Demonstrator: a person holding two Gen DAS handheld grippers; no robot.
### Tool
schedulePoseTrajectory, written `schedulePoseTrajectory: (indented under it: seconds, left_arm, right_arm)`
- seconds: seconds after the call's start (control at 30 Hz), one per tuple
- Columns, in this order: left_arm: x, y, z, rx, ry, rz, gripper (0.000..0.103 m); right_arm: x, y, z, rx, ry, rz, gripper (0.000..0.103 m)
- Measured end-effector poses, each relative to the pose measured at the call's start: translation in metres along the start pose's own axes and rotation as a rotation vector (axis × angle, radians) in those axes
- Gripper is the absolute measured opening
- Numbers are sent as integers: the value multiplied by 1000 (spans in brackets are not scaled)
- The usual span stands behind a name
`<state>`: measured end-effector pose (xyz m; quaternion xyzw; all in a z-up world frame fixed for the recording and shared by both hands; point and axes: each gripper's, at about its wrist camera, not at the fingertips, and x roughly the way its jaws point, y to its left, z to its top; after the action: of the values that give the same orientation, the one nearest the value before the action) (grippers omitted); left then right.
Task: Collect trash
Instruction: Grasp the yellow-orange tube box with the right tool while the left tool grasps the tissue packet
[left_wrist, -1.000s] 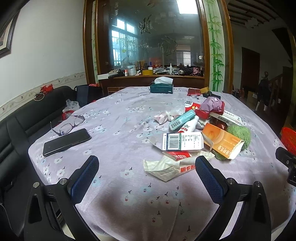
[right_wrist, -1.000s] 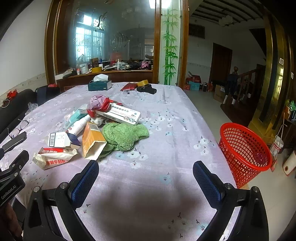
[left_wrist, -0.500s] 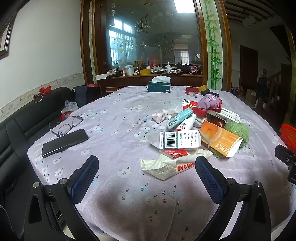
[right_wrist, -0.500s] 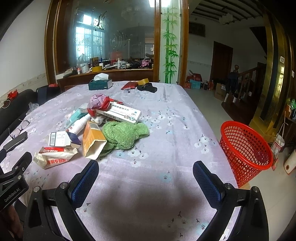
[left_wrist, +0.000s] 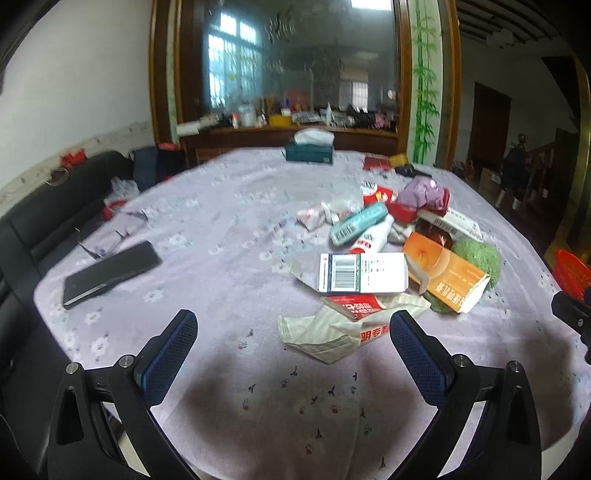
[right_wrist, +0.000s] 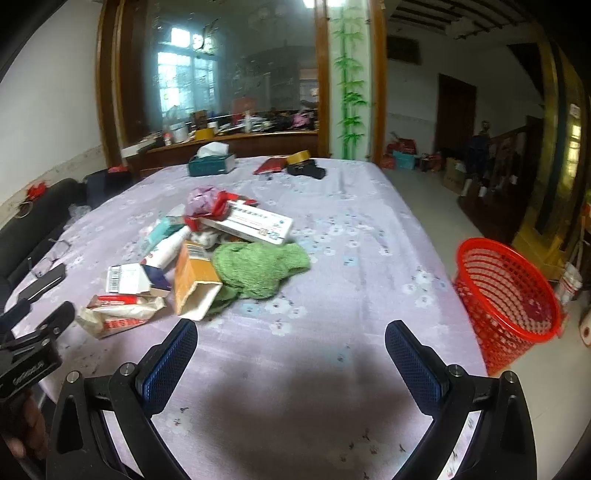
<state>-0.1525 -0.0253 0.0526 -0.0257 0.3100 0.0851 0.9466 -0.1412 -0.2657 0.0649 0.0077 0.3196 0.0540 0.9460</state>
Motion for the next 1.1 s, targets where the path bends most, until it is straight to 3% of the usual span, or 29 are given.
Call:
schedulePoseTrajectory:
  seconds: [0.13,0.23,0.33,0.53,0.6,0.77,0.9,1.1]
  left_arm:
    - [23,1,10,15,69,-78,103]
    - [35,6,18,-9,123,-134,102]
    - [37,11,18,-40,141,-204,102]
    - [48,10,5,-38,178,-217,97]
    - [53,10,4,-38,180,-218,96]
    - [62,6,8,-29,188,-258,81]
    - [67,-5,7,6,206,-290,80]
    - [78,-9,6,16,234,-315,80]
  right_arm:
    - [14,-2,11,19,61,110,94]
    - [27,-3,16,57,136,223,77]
    - [40,0,15,86,191,307,73]
    - [70,17,15,110,270,425,63]
    - [78,21,17,119,287,440,61]
    - [95,35,26,123,289,440,60]
    - [108,44,33,126,291,430,58]
    - [128,50,33,130,328,425,26]
